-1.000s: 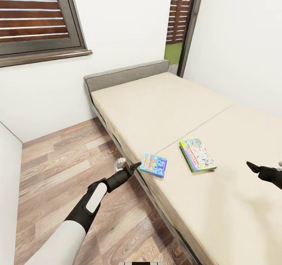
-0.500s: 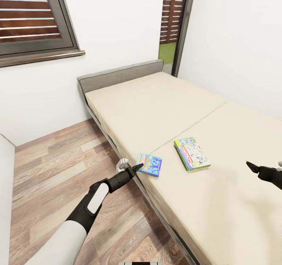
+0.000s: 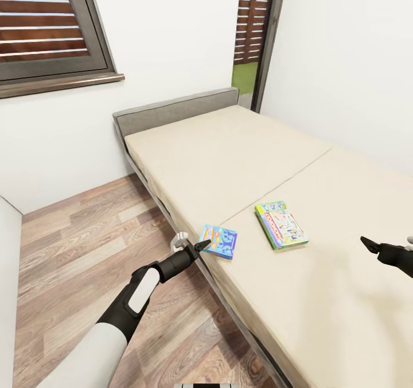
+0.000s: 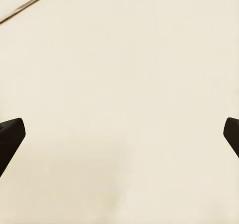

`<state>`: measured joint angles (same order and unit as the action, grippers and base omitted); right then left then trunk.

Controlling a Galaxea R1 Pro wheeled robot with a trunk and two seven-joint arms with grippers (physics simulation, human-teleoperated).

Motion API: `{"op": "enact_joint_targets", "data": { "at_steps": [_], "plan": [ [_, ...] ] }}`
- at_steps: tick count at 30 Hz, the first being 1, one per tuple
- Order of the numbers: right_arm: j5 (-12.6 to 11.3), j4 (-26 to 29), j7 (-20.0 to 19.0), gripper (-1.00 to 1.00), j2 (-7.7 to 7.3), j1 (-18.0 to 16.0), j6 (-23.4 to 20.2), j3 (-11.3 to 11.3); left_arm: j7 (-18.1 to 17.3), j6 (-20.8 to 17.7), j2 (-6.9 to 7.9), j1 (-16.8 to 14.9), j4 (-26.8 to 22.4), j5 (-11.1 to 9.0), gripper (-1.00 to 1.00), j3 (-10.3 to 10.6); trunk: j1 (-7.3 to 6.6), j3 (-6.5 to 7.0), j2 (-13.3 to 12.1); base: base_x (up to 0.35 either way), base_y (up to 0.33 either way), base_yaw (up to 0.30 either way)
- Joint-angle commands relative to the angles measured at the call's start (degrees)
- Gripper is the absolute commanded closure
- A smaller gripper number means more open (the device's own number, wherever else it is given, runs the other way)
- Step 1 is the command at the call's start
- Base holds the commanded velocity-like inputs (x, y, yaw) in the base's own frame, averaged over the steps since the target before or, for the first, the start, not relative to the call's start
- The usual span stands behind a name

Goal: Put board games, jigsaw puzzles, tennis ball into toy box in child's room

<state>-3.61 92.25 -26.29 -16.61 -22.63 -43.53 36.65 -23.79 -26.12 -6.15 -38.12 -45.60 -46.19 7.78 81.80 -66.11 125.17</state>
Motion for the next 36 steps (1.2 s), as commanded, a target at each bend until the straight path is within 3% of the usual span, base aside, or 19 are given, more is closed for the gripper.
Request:
{"op": "enact_joint_targets", "data": {
  "at_steps": [1,28,36],
  "plan": [
    [-0.4,0.0,0.0,-1.00,0.00,0.0,-0.4,0.1,0.0,-0.4,-0.02,0.0,0.0,-0.5,-1.00,0.0,-0.01,-0.04,0.0,0.000,0.000,-0.004],
    [-0.4,0.0,-0.1,-1.00,0.07,0.0,-0.4,0.0,0.1,-0.4,-0.04,0.0,0.0,-0.5,-1.00,0.1,-0.01,-0.04,0.0,0.000,0.000,-0.001],
    [-0.4,0.1,-0.1,-1.00,0.02,0.0,-0.4,0.0,0.1,-0.4,-0.02,0.0,0.0,-0.5,-1.00,0.0,-0.01,-0.04,0.0,0.000,0.000,-0.109]
  ]
}}
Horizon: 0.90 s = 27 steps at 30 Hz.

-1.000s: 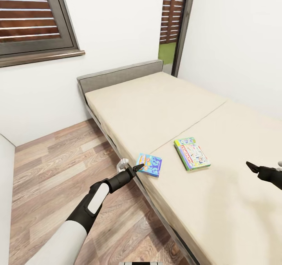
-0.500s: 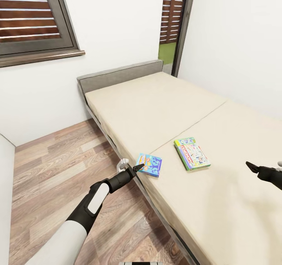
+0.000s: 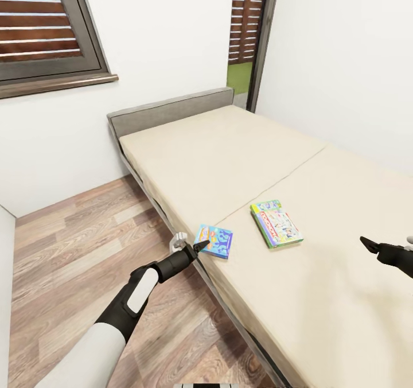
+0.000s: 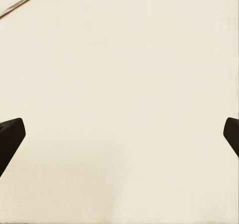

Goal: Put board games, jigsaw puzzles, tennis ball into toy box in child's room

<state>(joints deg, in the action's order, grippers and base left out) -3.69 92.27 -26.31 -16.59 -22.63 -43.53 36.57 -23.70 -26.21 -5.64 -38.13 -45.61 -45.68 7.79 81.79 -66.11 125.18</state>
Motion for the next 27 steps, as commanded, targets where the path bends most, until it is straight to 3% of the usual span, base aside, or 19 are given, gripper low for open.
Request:
{"op": "enact_joint_targets", "data": {
  "at_steps": [1,27],
  "plan": [
    [-0.3,0.0,0.0,-1.00,-0.01,0.0,-0.4,0.1,0.0,-0.3,-0.52,0.0,0.0,-1.0,-1.00,0.0,0.00,-0.04,0.0,0.000,0.000,-0.175],
    [-0.3,0.0,0.0,-1.00,0.32,0.0,-0.3,0.0,-0.1,-0.3,-0.36,-0.1,0.0,-0.7,-1.00,-0.1,0.00,-0.04,0.0,0.000,0.000,-0.049]
  ]
}}
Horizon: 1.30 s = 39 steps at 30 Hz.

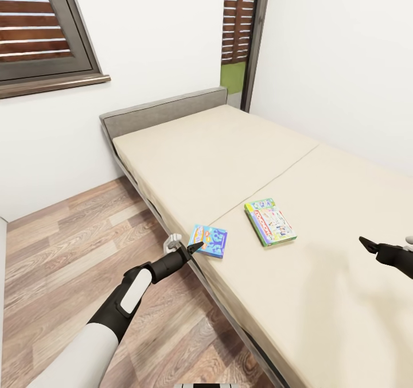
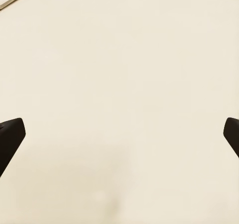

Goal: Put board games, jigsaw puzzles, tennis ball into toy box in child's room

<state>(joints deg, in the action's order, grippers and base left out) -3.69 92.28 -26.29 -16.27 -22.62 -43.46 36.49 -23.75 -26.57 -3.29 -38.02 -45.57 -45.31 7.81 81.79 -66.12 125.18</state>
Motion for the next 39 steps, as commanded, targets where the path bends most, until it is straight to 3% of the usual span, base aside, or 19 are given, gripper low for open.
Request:
{"op": "enact_joint_targets", "data": {
  "at_steps": [1,21,22,39],
  "plan": [
    [-0.3,0.0,-0.1,-1.00,0.02,0.0,-0.4,0.1,0.0,0.0,-2.71,-0.2,0.0,-1.1,-1.00,-0.1,0.00,-0.03,0.0,0.000,0.000,-0.004],
    [-0.3,0.0,0.0,-1.00,0.09,-0.1,-0.4,0.1,-0.1,0.0,-2.73,-0.1,0.0,-1.1,-1.00,-0.1,0.00,-0.03,0.0,0.000,0.000,-0.001],
    [-0.3,0.0,0.0,-1.00,0.09,-0.1,-0.4,0.1,-0.1,0.0,-2.74,-0.2,0.0,-1.1,1.00,0.0,0.00,-0.03,0.0,0.000,0.000,0.000],
    [-0.3,0.0,0.0,-1.00,0.10,0.0,-0.4,0.0,-0.1,0.1,-2.78,-0.1,-0.4,-1.3,1.00,0.2,0.00,-0.03,0.0,0.000,0.000,0.000]
  ]
}}
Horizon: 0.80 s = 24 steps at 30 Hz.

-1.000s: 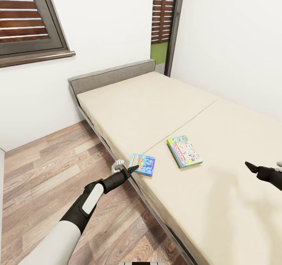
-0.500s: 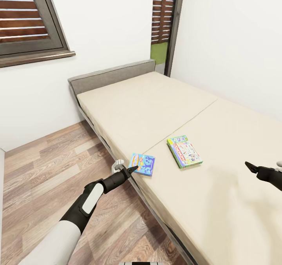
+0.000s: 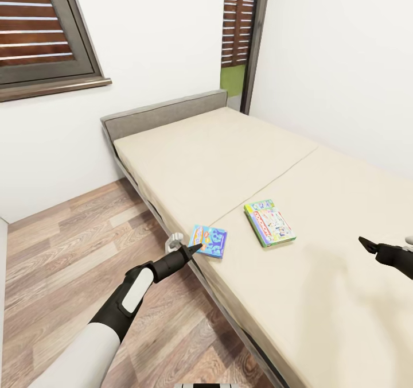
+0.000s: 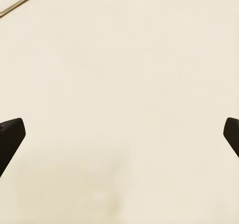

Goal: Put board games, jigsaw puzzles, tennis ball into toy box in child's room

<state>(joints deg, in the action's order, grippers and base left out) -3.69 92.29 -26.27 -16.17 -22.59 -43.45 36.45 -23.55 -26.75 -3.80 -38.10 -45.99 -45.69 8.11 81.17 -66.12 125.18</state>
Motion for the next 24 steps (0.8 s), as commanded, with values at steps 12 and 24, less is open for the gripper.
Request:
{"op": "enact_joint_targets", "data": {
  "at_steps": [12,24],
  "plan": [
    [-0.3,0.0,0.0,-1.00,0.00,0.0,-0.4,-1.1,-0.4,0.3,-2.27,0.0,-0.1,-0.9,1.00,0.1,0.62,-0.03,0.0,0.000,0.000,0.000],
    [-0.3,0.0,0.0,-1.00,0.00,0.0,-0.4,-2.2,-0.5,0.3,-2.39,0.0,-1.4,-0.9,1.00,0.3,0.62,-0.03,0.0,0.000,0.000,0.000]
  ]
}}
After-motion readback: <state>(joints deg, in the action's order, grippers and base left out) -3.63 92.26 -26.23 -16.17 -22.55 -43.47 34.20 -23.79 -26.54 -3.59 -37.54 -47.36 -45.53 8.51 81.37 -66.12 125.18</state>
